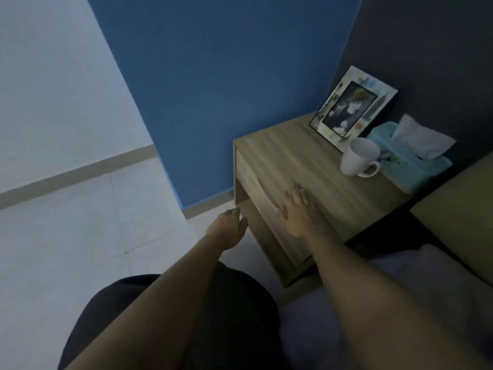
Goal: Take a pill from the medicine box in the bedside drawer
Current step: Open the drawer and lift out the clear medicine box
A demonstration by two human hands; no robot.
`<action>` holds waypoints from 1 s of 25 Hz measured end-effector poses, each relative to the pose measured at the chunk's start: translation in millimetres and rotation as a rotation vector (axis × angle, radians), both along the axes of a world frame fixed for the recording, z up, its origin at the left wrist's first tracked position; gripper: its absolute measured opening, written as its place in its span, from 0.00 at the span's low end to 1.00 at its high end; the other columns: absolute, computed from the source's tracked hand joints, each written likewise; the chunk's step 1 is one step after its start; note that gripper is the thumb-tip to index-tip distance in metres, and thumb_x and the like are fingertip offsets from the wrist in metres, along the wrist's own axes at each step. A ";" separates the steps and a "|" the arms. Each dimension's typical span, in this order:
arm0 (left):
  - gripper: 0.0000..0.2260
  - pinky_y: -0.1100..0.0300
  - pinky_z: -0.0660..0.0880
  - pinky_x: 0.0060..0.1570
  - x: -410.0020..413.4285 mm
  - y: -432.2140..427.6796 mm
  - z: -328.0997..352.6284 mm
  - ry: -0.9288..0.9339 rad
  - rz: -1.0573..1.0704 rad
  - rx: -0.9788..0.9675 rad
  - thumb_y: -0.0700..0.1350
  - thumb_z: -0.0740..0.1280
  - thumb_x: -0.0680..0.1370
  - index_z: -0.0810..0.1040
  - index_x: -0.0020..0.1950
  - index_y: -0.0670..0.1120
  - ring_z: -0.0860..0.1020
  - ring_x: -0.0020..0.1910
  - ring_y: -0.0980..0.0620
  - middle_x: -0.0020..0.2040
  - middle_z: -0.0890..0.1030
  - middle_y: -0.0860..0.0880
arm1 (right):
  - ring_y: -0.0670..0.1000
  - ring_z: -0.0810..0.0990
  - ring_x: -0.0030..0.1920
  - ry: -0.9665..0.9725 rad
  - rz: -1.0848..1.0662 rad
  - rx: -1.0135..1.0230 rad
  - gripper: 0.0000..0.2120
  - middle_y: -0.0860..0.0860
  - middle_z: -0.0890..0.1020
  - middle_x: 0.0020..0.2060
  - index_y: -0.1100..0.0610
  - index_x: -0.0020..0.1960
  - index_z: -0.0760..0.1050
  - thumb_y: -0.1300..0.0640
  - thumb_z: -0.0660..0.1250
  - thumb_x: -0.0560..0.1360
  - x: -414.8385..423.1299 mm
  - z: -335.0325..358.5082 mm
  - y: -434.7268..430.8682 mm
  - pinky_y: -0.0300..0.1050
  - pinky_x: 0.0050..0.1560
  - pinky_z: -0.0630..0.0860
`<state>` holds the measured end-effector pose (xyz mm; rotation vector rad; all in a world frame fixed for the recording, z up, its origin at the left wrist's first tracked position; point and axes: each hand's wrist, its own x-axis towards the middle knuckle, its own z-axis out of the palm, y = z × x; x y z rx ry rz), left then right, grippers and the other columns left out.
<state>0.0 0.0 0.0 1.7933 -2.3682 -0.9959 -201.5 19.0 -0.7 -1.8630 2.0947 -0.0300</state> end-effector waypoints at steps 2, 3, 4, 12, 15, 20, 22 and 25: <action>0.25 0.52 0.62 0.69 -11.3 -15.1 -15.3 0.061 0.027 0.061 0.52 0.51 0.82 0.57 0.75 0.40 0.64 0.72 0.41 0.74 0.65 0.38 | 0.59 0.45 0.76 0.025 -0.022 -0.039 0.29 0.57 0.48 0.77 0.57 0.76 0.48 0.44 0.49 0.80 -11.8 -12.3 -14.8 0.56 0.75 0.46; 0.25 0.53 0.61 0.69 -22.5 -29.2 -30.0 0.090 0.045 0.107 0.51 0.51 0.82 0.57 0.75 0.39 0.65 0.72 0.41 0.73 0.66 0.38 | 0.59 0.45 0.76 0.036 -0.052 -0.043 0.29 0.57 0.48 0.77 0.56 0.76 0.48 0.44 0.49 0.80 -24.0 -27.2 -28.0 0.56 0.75 0.46; 0.25 0.54 0.62 0.68 -32.2 -39.0 -41.0 0.101 0.045 0.136 0.51 0.51 0.82 0.58 0.75 0.39 0.65 0.72 0.41 0.73 0.66 0.38 | 0.60 0.45 0.76 0.039 -0.062 -0.049 0.29 0.57 0.49 0.77 0.56 0.76 0.49 0.44 0.49 0.80 -33.2 -38.4 -35.0 0.57 0.75 0.46; 0.28 0.48 0.63 0.70 -83.8 -93.9 -77.2 0.244 0.240 0.316 0.56 0.51 0.81 0.63 0.72 0.37 0.67 0.70 0.38 0.71 0.68 0.36 | 0.54 0.48 0.77 0.009 -0.082 -0.151 0.30 0.51 0.54 0.77 0.48 0.75 0.51 0.37 0.46 0.76 -55.7 -71.9 -39.0 0.58 0.73 0.54; 0.29 0.45 0.71 0.65 -95.6 -104.5 -94.6 0.330 0.340 0.362 0.59 0.55 0.79 0.67 0.68 0.36 0.74 0.63 0.38 0.66 0.74 0.35 | 0.53 0.49 0.76 0.014 -0.086 -0.166 0.30 0.50 0.55 0.77 0.47 0.75 0.52 0.36 0.46 0.76 -56.5 -72.5 -39.2 0.59 0.71 0.57; 0.20 0.47 0.78 0.56 -107.6 -113.7 -107.0 0.449 0.479 0.366 0.49 0.62 0.78 0.74 0.63 0.37 0.81 0.52 0.42 0.57 0.81 0.38 | 0.53 0.50 0.76 0.004 -0.081 -0.170 0.31 0.50 0.55 0.77 0.48 0.75 0.52 0.37 0.47 0.75 -55.8 -70.7 -40.6 0.60 0.71 0.60; 0.16 0.48 0.79 0.54 -110.7 -117.0 -110.0 0.423 0.509 0.324 0.47 0.64 0.77 0.78 0.56 0.36 0.82 0.50 0.42 0.52 0.83 0.38 | 0.53 0.49 0.76 0.002 -0.095 -0.166 0.32 0.50 0.53 0.77 0.48 0.75 0.51 0.36 0.45 0.75 -56.7 -71.2 -41.3 0.61 0.71 0.60; 0.13 0.52 0.80 0.51 -111.7 -120.3 -110.0 0.392 0.497 0.298 0.46 0.65 0.76 0.81 0.48 0.36 0.83 0.47 0.44 0.47 0.84 0.39 | 0.52 0.48 0.77 0.001 -0.085 -0.151 0.33 0.50 0.53 0.77 0.48 0.75 0.50 0.35 0.44 0.74 -56.1 -71.4 -41.2 0.62 0.72 0.59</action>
